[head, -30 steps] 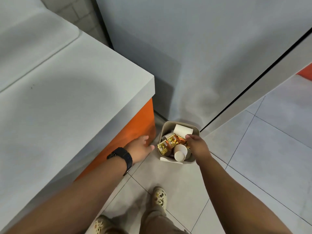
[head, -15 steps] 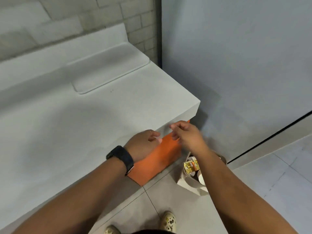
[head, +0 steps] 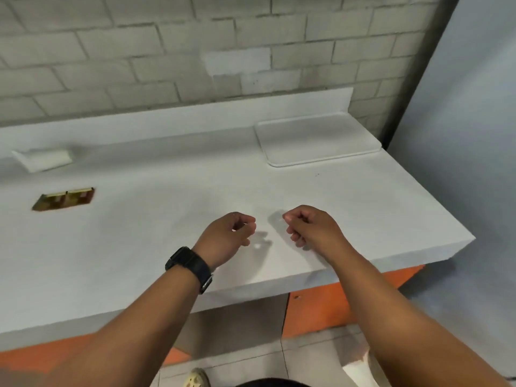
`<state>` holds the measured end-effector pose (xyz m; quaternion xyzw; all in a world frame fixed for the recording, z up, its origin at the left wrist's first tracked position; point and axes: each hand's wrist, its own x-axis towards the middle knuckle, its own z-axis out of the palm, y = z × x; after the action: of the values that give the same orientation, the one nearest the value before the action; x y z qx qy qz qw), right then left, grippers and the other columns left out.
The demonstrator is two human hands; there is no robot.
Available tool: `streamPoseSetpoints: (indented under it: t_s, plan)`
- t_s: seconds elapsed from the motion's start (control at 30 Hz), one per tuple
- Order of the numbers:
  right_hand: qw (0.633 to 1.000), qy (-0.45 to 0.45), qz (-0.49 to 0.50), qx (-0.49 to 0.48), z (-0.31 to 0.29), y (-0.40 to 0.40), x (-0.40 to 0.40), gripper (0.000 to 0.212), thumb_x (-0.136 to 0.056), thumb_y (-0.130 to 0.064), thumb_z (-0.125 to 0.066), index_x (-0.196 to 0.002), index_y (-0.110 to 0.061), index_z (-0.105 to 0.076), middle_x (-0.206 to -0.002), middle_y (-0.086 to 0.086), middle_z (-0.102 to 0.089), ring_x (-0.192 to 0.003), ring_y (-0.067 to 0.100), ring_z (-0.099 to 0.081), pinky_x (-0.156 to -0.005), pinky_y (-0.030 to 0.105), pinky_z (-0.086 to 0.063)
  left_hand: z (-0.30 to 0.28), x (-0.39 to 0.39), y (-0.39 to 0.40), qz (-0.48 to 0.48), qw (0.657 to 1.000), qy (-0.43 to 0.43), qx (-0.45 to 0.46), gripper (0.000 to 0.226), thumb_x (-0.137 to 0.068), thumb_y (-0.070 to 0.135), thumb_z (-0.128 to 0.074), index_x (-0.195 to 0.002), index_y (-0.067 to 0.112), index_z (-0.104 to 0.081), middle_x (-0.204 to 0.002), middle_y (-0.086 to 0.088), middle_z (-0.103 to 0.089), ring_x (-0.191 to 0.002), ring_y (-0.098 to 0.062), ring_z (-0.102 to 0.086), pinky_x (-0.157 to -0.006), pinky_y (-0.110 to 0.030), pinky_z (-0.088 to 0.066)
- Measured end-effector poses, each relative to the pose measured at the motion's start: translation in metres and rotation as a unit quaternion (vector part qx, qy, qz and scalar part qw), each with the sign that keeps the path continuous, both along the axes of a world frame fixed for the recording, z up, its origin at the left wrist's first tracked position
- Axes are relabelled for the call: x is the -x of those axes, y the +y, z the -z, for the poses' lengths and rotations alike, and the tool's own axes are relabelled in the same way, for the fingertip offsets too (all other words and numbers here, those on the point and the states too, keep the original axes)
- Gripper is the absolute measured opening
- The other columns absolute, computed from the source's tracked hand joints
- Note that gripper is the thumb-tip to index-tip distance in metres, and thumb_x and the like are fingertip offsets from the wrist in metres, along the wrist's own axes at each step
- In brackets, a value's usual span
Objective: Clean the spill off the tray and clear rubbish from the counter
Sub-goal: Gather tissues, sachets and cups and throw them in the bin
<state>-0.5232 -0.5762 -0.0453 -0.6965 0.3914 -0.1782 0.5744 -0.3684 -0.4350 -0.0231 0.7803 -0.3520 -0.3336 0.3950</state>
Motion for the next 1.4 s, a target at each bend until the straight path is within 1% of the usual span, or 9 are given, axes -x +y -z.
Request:
streamPoseSetpoints:
  t_s: [0.23,0.4,0.53,0.7,0.87,1.03,1.13,1.2,1.4]
  plan:
    - [0.997,-0.02,-0.067,-0.011,0.001,0.052,-0.131,0.009,-0.088,-0.024,-0.064,-0.085,-0.018,-0.069,-0.075,0.0,-0.069,-0.06,0.014,-0.061,-0.061,0.031,-0.049,0.003,-0.122,0.079,-0.086,0.995,-0.055,-0.012,0.019,-0.091,0.033,-0.057,-0.108,0.026,-0.064,-0.101,0.017,-0.061,-0.098,-0.006,-0.058,-0.083,-0.023,-0.042]
    - [0.994,-0.03,-0.105,-0.009,-0.001,0.087,-0.221,0.007,-0.087,-0.02,-0.066,-0.08,-0.017,-0.069,-0.077,0.001,-0.067,-0.065,0.014,-0.062,-0.067,0.03,-0.051,0.002,-0.218,0.131,-0.136,0.988,-0.071,-0.023,0.027,-0.091,0.034,-0.057,-0.117,0.024,-0.061,-0.117,0.01,-0.059,-0.105,-0.009,-0.057,-0.084,-0.025,-0.043]
    - [0.991,-0.01,-0.129,0.023,-0.005,0.109,-0.287,0.006,-0.086,-0.021,-0.066,-0.082,-0.021,-0.07,-0.08,-0.005,-0.069,-0.079,0.015,-0.069,-0.061,0.016,-0.046,0.001,-0.29,0.165,-0.188,0.979,-0.08,-0.017,0.033,-0.09,0.038,-0.058,-0.122,0.027,-0.058,-0.127,0.01,-0.055,-0.113,-0.012,-0.055,-0.091,-0.028,-0.044]
    - [0.982,0.032,-0.176,0.067,-0.002,0.132,-0.357,0.006,-0.086,-0.024,-0.065,-0.082,-0.025,-0.07,-0.078,-0.011,-0.065,-0.076,0.009,-0.061,-0.068,0.018,-0.045,0.005,-0.364,0.194,-0.235,0.967,-0.097,-0.013,0.03,-0.089,0.032,-0.058,-0.117,0.022,-0.058,-0.124,0.002,-0.057,-0.107,-0.018,-0.056,-0.09,-0.031,-0.044]
    - [0.97,0.063,-0.209,0.109,0.002,0.144,-0.422,0.003,-0.085,-0.027,-0.067,-0.085,-0.026,-0.069,-0.097,-0.007,-0.067,-0.082,0.003,-0.061,-0.065,0.01,-0.043,0.007,-0.428,0.205,-0.321,0.942,-0.097,-0.004,0.058,-0.089,0.032,-0.059,-0.142,0.019,-0.039,-0.145,-0.007,-0.036,-0.126,-0.024,-0.047,-0.1,-0.035,-0.042]
    - [0.95,0.113,-0.24,0.163,0.006,0.146,-0.478,0.023,-0.084,-0.032,-0.069,-0.106,-0.026,-0.067,-0.111,-0.009,-0.057,-0.103,0.007,-0.054,-0.086,0.023,-0.04,0.017,-0.489,0.205,-0.365,0.924,-0.118,-0.008,0.081,-0.085,0.037,-0.065,-0.15,0.02,-0.02,-0.155,-0.006,-0.02,-0.137,-0.03,-0.034,-0.112,-0.046,-0.032]
    - [0.937,0.131,-0.266,0.183,0.013,0.151,-0.509,0.039,-0.081,-0.037,-0.072,-0.116,-0.023,-0.062,-0.122,-0.008,-0.057,-0.116,0.006,-0.056,-0.09,0.024,-0.043,0.02,-0.528,0.196,-0.375,0.919,-0.124,-0.015,0.091,-0.084,0.042,-0.066,-0.152,0.02,-0.009,-0.158,-0.007,-0.015,-0.142,-0.03,-0.025,-0.114,-0.048,-0.027]
    - [0.909,0.184,-0.28,0.246,0.016,0.156,-0.526,0.055,-0.081,-0.048,-0.068,-0.129,-0.025,-0.054,-0.129,-0.007,-0.054,-0.125,0.012,-0.048,-0.093,0.028,-0.04,0.02,-0.551,0.189,-0.383,0.915,-0.126,-0.023,0.095,-0.083,0.048,-0.064,-0.152,0.02,-0.006,-0.159,-0.008,-0.014,-0.144,-0.031,-0.022,-0.115,-0.049,-0.025]
    - [0.83,0.242,-0.319,0.387,0.02,0.184,-0.559,0.075,-0.074,-0.068,-0.06,-0.133,-0.024,-0.046,-0.125,0.002,-0.048,-0.117,0.025,-0.041,-0.093,0.038,-0.038,0.027,-0.598,0.162,-0.37,0.918,-0.129,-0.066,0.102,-0.077,0.065,-0.06,-0.152,0.021,-0.007,-0.156,-0.011,-0.02,-0.141,-0.034,-0.025,-0.114,-0.047,-0.026]
